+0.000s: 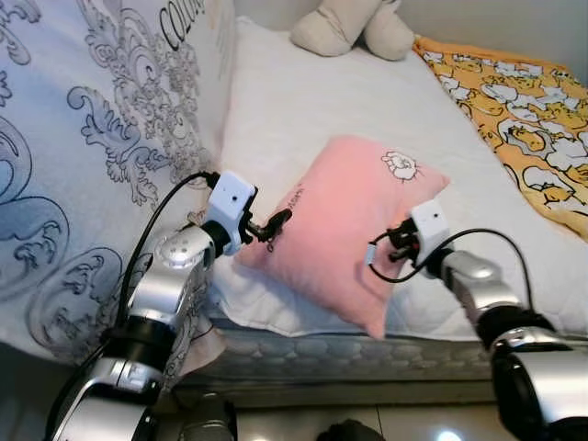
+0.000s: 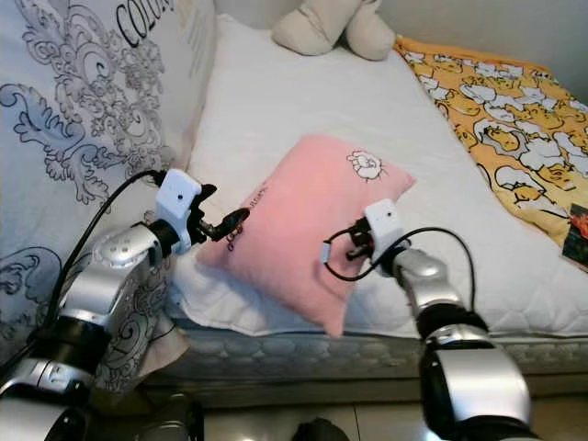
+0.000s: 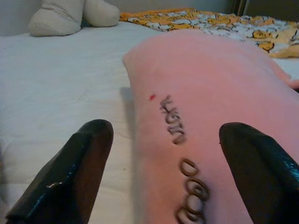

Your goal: Clean up the room

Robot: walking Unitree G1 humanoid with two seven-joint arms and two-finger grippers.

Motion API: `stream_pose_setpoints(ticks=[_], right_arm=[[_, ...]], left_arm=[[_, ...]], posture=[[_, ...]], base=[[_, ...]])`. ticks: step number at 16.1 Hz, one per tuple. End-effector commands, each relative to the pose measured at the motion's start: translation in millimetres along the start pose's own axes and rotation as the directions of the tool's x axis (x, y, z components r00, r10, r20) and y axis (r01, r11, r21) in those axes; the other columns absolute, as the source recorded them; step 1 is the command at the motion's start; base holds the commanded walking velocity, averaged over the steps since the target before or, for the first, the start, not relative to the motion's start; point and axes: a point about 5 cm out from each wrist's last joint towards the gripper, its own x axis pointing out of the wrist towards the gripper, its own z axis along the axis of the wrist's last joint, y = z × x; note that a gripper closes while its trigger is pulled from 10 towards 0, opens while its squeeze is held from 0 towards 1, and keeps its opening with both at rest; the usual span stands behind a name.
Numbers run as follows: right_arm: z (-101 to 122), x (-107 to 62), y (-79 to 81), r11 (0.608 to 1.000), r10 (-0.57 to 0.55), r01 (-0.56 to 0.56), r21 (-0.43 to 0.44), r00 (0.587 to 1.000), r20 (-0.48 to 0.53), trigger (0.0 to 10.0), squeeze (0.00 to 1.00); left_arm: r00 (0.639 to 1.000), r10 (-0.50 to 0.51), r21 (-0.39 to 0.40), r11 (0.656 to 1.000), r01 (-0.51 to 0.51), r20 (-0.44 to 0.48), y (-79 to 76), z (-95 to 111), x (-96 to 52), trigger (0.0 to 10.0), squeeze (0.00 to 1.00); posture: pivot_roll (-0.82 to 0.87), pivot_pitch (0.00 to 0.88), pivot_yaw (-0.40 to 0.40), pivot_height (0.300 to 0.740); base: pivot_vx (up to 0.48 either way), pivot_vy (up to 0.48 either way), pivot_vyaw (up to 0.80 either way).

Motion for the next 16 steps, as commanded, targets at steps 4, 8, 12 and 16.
stream_pose_setpoints(ticks=[4, 8, 12, 16], right_arm=[[22.0, -16.1, -36.4, 0.995, -0.065, 0.066, -0.076, 0.998, 0.010, 0.0, 0.00], [28.4, -20.7, -46.0, 0.991, -0.097, 0.098, -0.087, 0.995, 0.018, 0.0, 0.00], [9.9, -8.9, -20.4, 0.997, -0.057, 0.058, -0.052, 0.998, 0.007, 0.0, 0.00], [-15.4, -4.2, 2.4, 0.999, -0.038, 0.037, -0.012, 0.999, -0.022, 0.0, 0.00]], left_arm=[[1.000, -0.016, -0.067, 0.998, 0.015, -0.012, 2.7, -1.0, 4.2, 10.0, 1.00], [0.999, -0.024, -0.103, 0.995, 0.020, -0.032, 5.3, -4.2, 5.6, 10.0, 1.00], [1.000, -0.014, -0.486, 0.874, 0.005, -0.015, -3.7, -6.5, 10.7, 10.0, 1.00], [0.994, -0.093, -0.666, 0.745, 0.035, -0.051, -32.6, -17.8, 6.8, 10.0, 1.00]], posture=[[0.11, 0.000, -0.110, 0.697], [0.11, 0.000, -0.105, 0.697], [0.10, 0.000, -0.100, 0.697], [0.11, 0.006, -0.100, 0.697]], base=[[0.000, 0.000, 0.00], [0.000, 0.000, 0.00], [0.000, 0.000, 0.00], [0.000, 0.000, 0.00]])
